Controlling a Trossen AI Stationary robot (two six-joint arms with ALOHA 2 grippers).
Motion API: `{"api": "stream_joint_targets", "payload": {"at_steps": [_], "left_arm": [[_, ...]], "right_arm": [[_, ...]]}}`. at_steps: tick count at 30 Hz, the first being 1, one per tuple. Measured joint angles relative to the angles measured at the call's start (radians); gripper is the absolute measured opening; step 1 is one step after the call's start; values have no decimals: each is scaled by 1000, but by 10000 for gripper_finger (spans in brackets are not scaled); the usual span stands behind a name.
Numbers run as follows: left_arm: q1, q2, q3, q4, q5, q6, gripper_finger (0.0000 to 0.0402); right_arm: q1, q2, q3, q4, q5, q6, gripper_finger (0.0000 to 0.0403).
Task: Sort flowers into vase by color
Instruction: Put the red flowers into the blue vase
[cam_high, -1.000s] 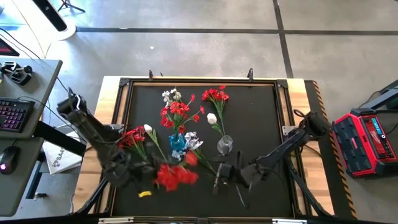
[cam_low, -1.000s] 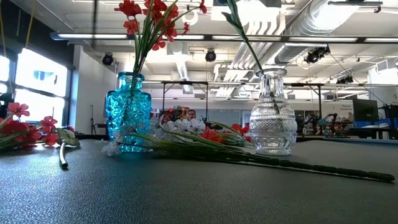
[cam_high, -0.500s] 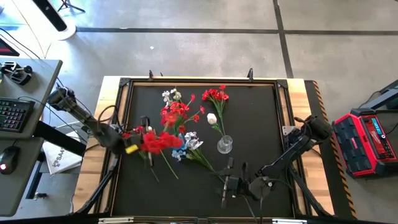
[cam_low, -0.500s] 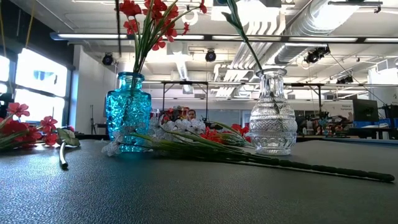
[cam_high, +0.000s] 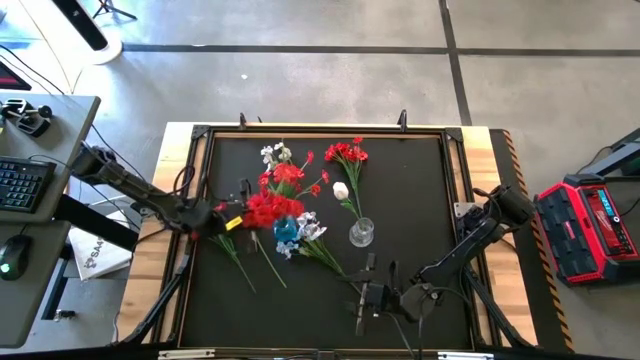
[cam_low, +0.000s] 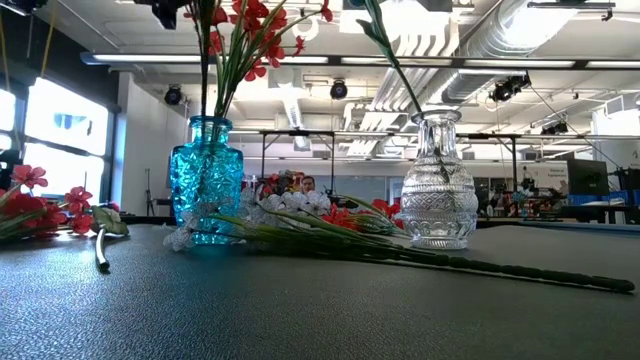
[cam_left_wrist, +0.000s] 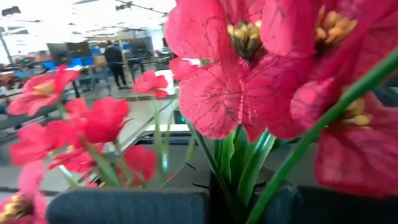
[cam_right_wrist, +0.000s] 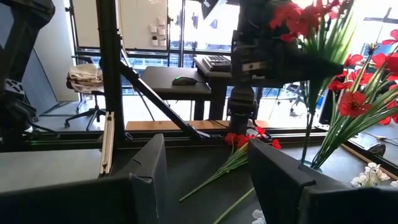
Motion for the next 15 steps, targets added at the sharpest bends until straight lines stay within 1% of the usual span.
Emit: {"api": "stream_joint_targets", "payload": {"at_steps": [4, 9, 15], "left_arm": [[4, 0, 4, 4, -16, -9, 11], [3, 0, 14, 5, -12, -17, 5], [9, 0, 14, -46, -24, -76, 8]], "right_arm": [[0, 0, 0, 0, 0, 11, 156], [0, 0, 0, 0, 0, 18, 156], [0, 0, 0, -7, 0, 19, 156]]}}
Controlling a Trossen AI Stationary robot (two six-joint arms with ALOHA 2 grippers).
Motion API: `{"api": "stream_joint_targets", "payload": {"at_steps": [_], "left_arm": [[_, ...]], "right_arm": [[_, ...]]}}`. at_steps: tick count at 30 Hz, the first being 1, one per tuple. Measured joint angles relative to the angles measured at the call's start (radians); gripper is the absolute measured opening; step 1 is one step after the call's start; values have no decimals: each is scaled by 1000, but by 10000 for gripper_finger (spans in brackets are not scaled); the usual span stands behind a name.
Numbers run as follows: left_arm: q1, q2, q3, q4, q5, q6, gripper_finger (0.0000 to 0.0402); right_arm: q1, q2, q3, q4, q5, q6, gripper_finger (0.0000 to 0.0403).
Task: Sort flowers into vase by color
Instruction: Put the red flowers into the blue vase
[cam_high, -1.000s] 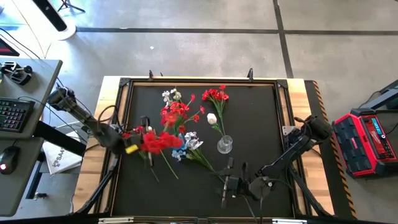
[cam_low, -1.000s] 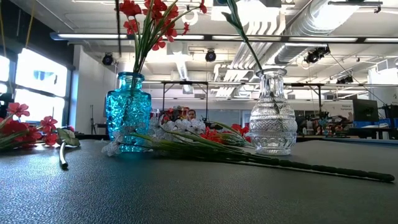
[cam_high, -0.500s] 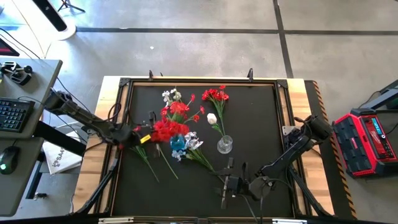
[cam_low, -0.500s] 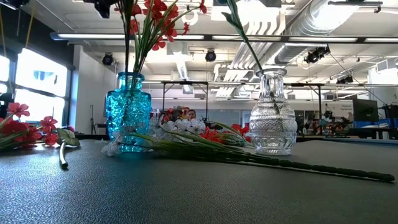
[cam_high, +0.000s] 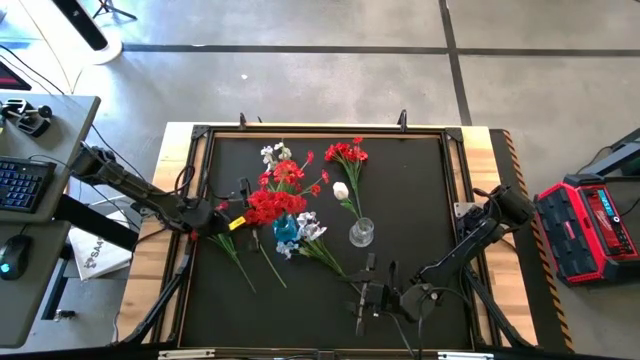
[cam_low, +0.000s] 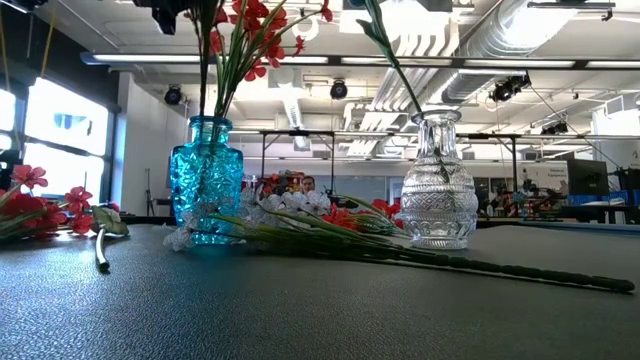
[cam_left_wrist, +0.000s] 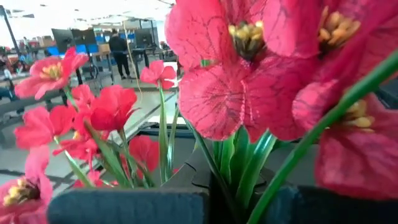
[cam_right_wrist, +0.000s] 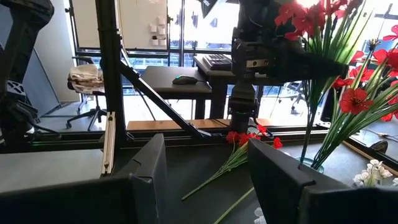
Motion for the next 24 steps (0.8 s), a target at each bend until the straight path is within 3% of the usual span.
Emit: {"api": "stream_joint_targets", "payload": {"at_steps": [12, 24], "left_arm": [[82, 0, 0, -142, -5, -202, 36], [96, -1, 0, -222, 32, -271, 120]], "right_arm": [[0, 0, 0, -17, 0, 22, 156], [0, 0, 0, -31, 0, 27, 156]]}}
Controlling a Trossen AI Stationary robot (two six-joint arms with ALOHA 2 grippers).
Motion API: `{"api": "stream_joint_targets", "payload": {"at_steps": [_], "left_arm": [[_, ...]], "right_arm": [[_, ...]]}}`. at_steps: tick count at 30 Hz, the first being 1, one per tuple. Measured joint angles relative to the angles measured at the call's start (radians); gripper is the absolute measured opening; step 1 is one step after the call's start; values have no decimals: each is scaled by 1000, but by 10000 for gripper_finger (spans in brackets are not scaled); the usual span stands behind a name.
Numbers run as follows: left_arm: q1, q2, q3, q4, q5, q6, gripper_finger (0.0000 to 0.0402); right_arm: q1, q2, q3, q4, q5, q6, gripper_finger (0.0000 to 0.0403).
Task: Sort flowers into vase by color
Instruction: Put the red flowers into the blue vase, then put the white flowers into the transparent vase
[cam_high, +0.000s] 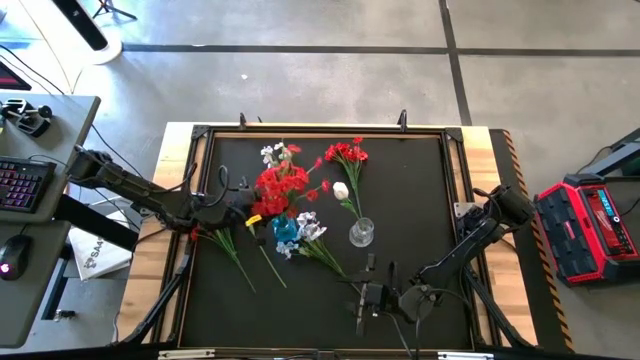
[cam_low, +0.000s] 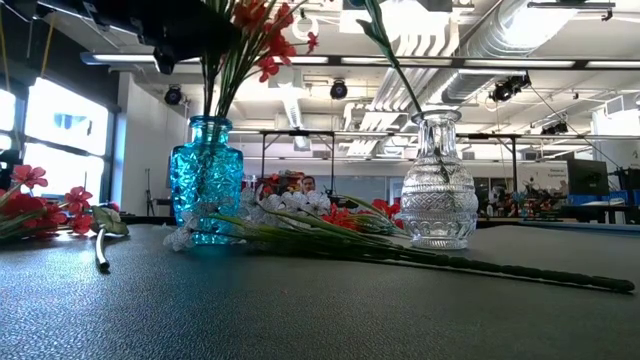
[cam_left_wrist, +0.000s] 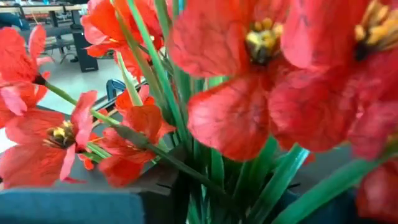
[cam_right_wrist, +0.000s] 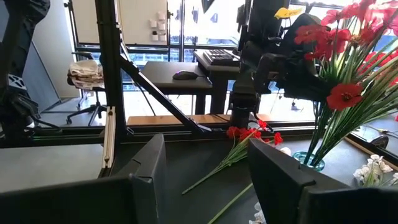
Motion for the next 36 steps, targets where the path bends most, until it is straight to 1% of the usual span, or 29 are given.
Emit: {"api": "stream_joint_targets", "payload": {"at_steps": [3, 5, 8, 10, 14, 18, 26, 28, 31, 34, 36], "left_arm": [[6, -16, 1, -19, 50, -12, 149], [11, -36, 10, -64, 82, -22, 169], [11, -72, 47, -179, 120, -52, 192], [10, -98, 89, -312, 141, -83, 201], [10, -125, 192, -593, 176, -162, 204], [10, -125, 297, -818, 183, -226, 204], [4, -103, 464, -1148, 186, -409, 198], [-21, -94, 497, -1207, 189, -458, 194], [-89, -79, 522, -1226, 193, -519, 187], [-189, -50, 523, -1218, 190, -584, 180], [-267, -16, 523, -1216, 174, -647, 176]], "right_arm": [[0, 0, 0, -1, 0, 17, 156], [0, 0, 0, -9, 0, 24, 156], [0, 0, 0, -22, 0, 26, 156], [0, 0, 0, -22, 0, 31, 156], [0, 0, 0, -24, 0, 42, 156], [0, 0, 0, -44, 0, 44, 156], [4, -10, 0, -72, 0, 26, 156], [9, -26, 0, -84, 1, 18, 157], [18, -49, 0, -160, 6, 55, 169], [24, -67, 0, -290, 5, 159, 192], [22, -71, 0, -391, -16, 268, 212]]}}
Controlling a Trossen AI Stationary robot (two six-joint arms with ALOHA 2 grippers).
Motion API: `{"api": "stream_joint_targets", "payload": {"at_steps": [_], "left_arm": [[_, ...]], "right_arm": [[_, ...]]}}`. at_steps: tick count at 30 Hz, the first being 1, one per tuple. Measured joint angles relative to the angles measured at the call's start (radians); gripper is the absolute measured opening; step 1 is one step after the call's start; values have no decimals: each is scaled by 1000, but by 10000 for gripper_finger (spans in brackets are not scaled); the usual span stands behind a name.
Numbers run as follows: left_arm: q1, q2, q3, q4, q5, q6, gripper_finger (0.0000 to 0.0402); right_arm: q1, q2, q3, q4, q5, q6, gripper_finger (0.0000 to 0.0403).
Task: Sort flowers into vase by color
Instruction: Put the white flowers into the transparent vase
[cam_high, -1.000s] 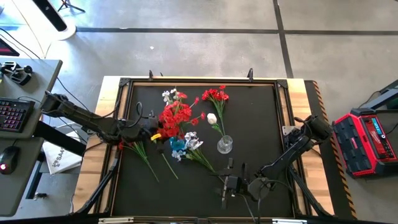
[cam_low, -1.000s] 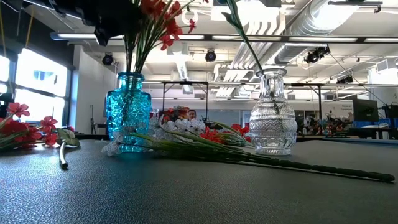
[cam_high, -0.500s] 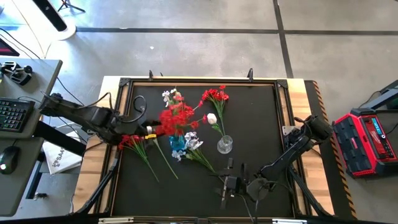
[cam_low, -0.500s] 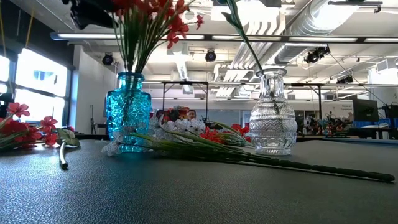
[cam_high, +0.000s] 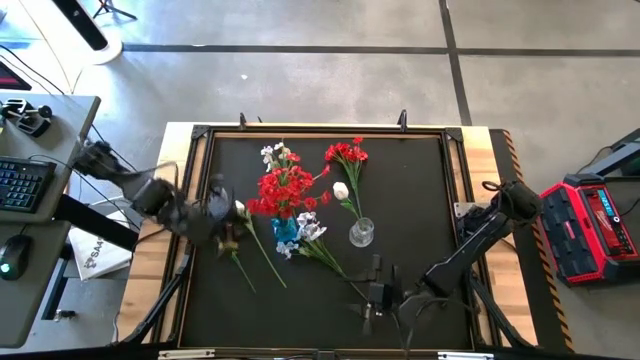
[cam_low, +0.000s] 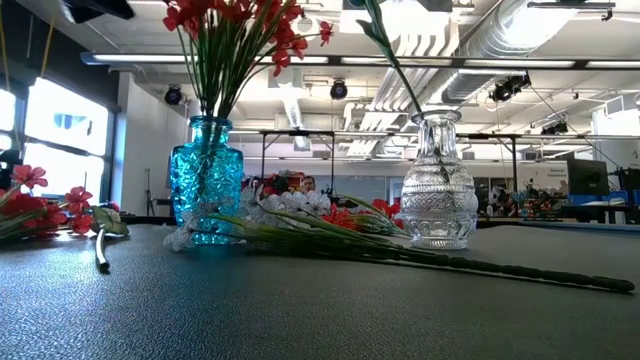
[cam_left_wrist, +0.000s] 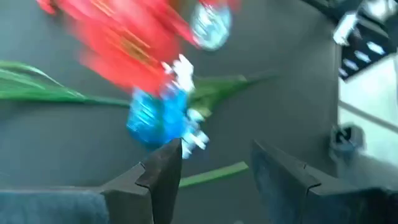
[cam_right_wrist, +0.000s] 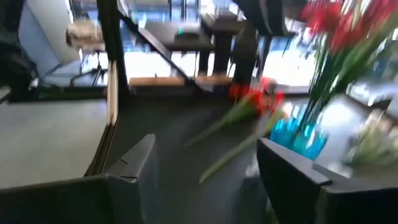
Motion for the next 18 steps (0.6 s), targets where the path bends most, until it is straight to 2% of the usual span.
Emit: {"api": "stream_joint_targets", "payload": {"at_steps": [2, 5, 9, 14, 18], "left_arm": [[-82, 48, 0, 2, -27, -69, 172], [-205, 138, 0, 30, -78, -163, 168], [-341, 271, 0, 80, -148, -276, 167], [-445, 436, 0, 108, -210, -447, 167], [-487, 549, -1, 113, -251, -552, 167]], "right_arm": [[-15, 7, 0, -94, -61, 113, 231], [-56, 55, 0, -142, -176, 256, 253], [-114, 143, 15, -145, -308, 283, 259], [-186, 246, 118, -234, -262, 305, 259], [-232, 307, 221, -461, -228, 416, 259]]}}
